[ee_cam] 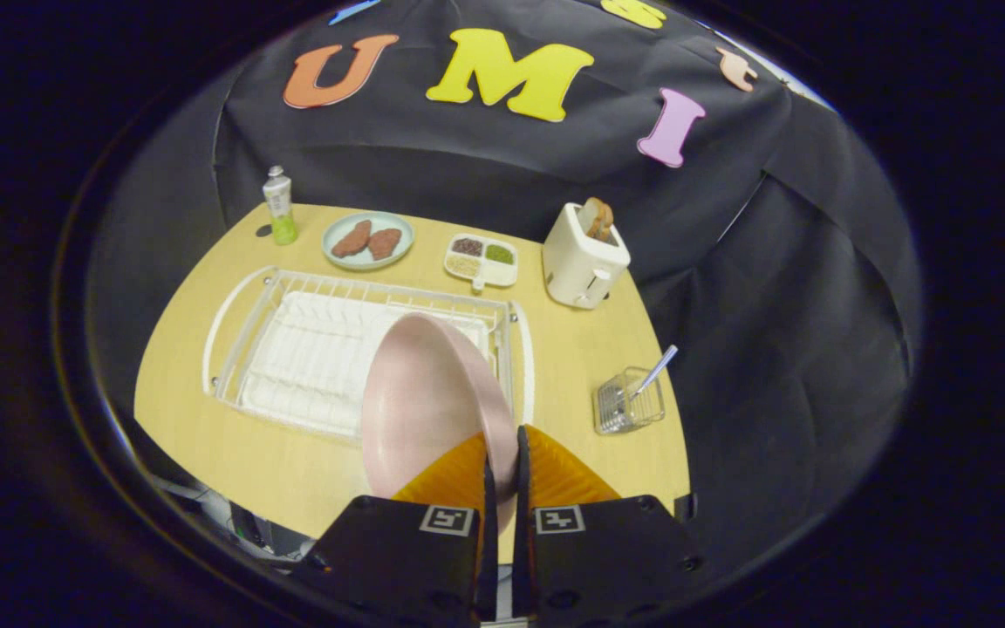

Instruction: Take the plate from the dish rack, then take the spoon from the basket and place it into the plate.

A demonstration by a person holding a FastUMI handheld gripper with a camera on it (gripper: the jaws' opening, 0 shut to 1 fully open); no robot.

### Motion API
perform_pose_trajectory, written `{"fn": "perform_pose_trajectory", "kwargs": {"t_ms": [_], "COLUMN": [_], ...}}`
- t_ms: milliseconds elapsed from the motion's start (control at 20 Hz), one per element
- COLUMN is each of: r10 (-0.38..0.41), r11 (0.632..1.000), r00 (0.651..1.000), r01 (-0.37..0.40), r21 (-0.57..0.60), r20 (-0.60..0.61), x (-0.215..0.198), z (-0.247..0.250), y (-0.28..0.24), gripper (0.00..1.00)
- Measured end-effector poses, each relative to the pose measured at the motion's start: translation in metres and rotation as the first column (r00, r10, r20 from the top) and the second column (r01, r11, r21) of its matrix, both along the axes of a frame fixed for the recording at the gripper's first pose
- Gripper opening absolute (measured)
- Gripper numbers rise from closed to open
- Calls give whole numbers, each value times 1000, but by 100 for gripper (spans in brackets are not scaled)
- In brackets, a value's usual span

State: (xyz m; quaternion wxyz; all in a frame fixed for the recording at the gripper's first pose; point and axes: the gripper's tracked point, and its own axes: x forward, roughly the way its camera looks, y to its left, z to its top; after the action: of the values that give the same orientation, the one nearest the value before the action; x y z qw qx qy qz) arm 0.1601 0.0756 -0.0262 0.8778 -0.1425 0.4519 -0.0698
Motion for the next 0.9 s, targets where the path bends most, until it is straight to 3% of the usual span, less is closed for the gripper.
{"fn": "perform_pose_trajectory", "kwargs": {"t_ms": [300,450,700,900], "r10": [87,73,47,60], "r11": [982,963,952,876], "r00": [986,986,986,983], "r01": [-60,-31,4,32], "r21": [180,266,305,480], "r20": [-142,-152,-160,-175], "x": [-62,-64,-60,-50], "z": [-72,-102,-143,-170], "y": [-1,-5,-27,-36], "gripper": [12,12,12,12]}}
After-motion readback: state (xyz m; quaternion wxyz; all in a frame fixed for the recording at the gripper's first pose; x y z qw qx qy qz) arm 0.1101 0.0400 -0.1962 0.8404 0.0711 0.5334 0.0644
